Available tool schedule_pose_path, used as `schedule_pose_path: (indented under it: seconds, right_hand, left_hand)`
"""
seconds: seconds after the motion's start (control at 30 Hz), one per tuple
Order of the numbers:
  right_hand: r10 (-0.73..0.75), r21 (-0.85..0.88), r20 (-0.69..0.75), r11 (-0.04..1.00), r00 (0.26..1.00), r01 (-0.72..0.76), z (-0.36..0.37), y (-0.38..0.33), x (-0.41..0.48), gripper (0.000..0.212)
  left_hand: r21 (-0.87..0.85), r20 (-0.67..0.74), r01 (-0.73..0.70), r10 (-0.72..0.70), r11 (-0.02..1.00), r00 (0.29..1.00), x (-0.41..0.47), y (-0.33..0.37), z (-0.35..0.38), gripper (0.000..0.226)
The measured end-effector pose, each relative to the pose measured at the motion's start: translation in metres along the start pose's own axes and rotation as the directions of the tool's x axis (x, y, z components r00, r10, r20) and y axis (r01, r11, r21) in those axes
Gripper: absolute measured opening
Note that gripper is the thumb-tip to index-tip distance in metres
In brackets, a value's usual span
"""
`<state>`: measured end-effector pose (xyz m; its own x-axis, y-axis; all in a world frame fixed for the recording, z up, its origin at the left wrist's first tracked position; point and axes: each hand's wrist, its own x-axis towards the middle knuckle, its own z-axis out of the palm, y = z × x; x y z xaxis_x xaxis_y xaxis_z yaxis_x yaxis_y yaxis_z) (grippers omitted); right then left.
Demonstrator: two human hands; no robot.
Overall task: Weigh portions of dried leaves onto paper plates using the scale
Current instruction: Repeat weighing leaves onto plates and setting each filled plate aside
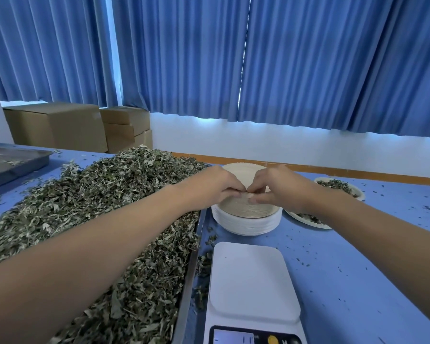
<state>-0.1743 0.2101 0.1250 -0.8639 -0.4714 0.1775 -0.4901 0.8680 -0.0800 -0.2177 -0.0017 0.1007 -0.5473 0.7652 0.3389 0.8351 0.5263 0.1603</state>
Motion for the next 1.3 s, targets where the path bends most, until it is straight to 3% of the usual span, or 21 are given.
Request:
schedule_pose_path:
  seconds: [0.3, 0.57, 0.73, 1.0, 1.17, 1.3]
  right_hand:
    - [0.039, 0.219, 0.027, 0.975, 0.999, -0.044, -0.007, 0.009, 0.008, 0.015]
    - [0.028, 0.275, 0.02, 0.961, 0.999, -0.032, -0.005, 0.016, 0.008, 0.013]
    - [0.021, 0.284, 0.004, 0.958, 1.0, -0.021, -0.002, 0.016, 0.005, 0.01]
    - [-0.062, -0.117, 0.058, 0.991, 0.996, 0.068, -0.006, 0.002, 0.005, 0.029]
    - [-0.114, -0.457, 0.151, 0.873, 0.982, 0.172, -0.011, -0.012, 0.001, 0.045]
    - [-0.136, -0.615, 0.174, 0.758, 0.975, 0.215, -0.01, -0.016, 0.0, 0.049]
  left_hand:
    - [-0.104, -0.006, -0.015, 0.014, 0.994, 1.0, 0.005, -0.008, -0.007, 0.018]
    - [0.111, 0.086, -0.133, 0.124, 0.985, 0.989, 0.006, -0.005, -0.012, 0.025]
    - [0.124, 0.087, -0.168, 0.158, 0.978, 0.984, 0.005, -0.001, -0.014, 0.025]
    - [0.176, 0.142, -0.144, 0.12, 0.974, 0.983, 0.007, 0.002, -0.015, 0.03]
    - [0.156, 0.104, -0.159, 0.144, 0.975, 0.984, 0.005, 0.005, -0.017, 0.025]
    - [0.161, 0.084, -0.149, 0.137, 0.976, 0.987, 0.004, 0.004, -0.018, 0.025]
